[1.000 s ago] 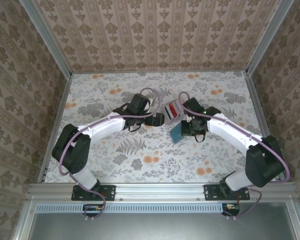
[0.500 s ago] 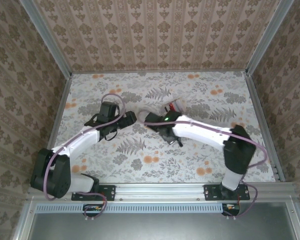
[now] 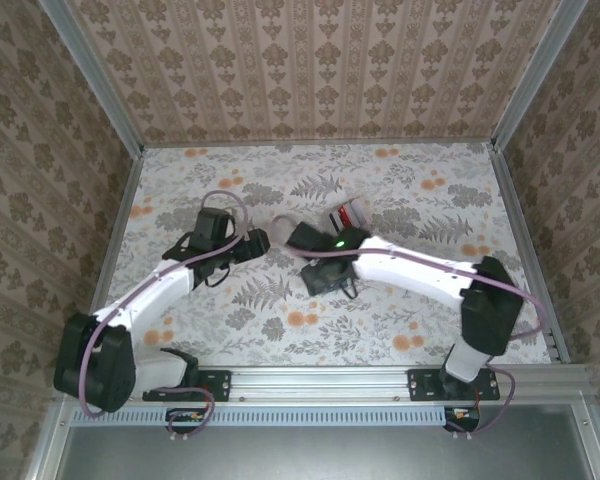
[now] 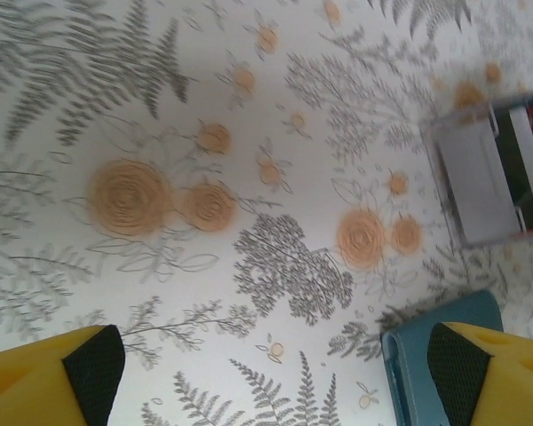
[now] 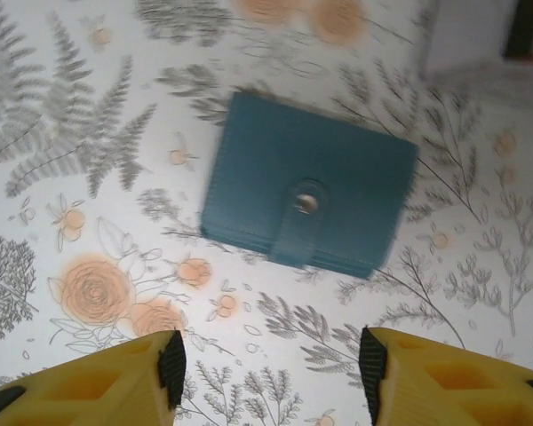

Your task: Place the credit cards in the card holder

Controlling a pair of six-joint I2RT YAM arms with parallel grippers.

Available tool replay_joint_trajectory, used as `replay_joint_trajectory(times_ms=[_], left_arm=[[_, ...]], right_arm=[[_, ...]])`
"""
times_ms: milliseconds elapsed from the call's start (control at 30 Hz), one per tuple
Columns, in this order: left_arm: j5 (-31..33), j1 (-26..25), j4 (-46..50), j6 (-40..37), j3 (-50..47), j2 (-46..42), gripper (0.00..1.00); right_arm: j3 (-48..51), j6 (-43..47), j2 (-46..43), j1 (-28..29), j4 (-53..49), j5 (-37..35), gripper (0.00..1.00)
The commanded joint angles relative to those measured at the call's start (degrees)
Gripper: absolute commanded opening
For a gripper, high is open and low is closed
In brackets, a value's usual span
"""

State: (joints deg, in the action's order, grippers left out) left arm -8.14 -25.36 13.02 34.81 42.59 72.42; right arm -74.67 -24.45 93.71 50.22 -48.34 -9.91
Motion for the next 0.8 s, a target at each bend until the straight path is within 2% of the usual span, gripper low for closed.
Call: replay_joint_trajectory(times_ms=[0, 167, 333, 433, 533, 600, 767], left_arm=[[-3.7, -4.4, 0.9, -6.8, 4.6, 4.2, 0.92], [-7.8, -10.3, 5.0, -13.4, 14.4, 15.3, 0.92], [-16.9, -10.8, 2.0, -11.4, 20.7, 25.0, 0.85], [-18.6, -11.2, 2.0, -11.8, 23.7, 29.6, 0.83], [-18.9, -11.0, 1.8, -12.1, 23.9, 32.1, 0.82], [-18.6, -11.0, 2.3, -12.7, 23.4, 32.7, 0.82], [-19.5, -11.5, 0.9, -11.1, 20.6, 31.7, 0.82]], right_arm=[[9.0, -7.2, -1.9, -7.0, 5.3, 14.7, 0.56], [19.2, -13.7, -1.9, -12.0, 16.0, 21.8, 0.54], [23.5, -16.4, 0.1, -15.7, 23.5, 25.1, 0.54], [24.8, -17.1, 1.1, -17.2, 26.1, 25.2, 0.54], [25.6, -17.4, 2.2, -18.6, 28.5, 25.9, 0.54], [25.4, -17.2, 3.3, -19.2, 29.1, 26.1, 0.49], [24.7, -17.1, 4.6, -20.1, 30.7, 26.3, 0.46]])
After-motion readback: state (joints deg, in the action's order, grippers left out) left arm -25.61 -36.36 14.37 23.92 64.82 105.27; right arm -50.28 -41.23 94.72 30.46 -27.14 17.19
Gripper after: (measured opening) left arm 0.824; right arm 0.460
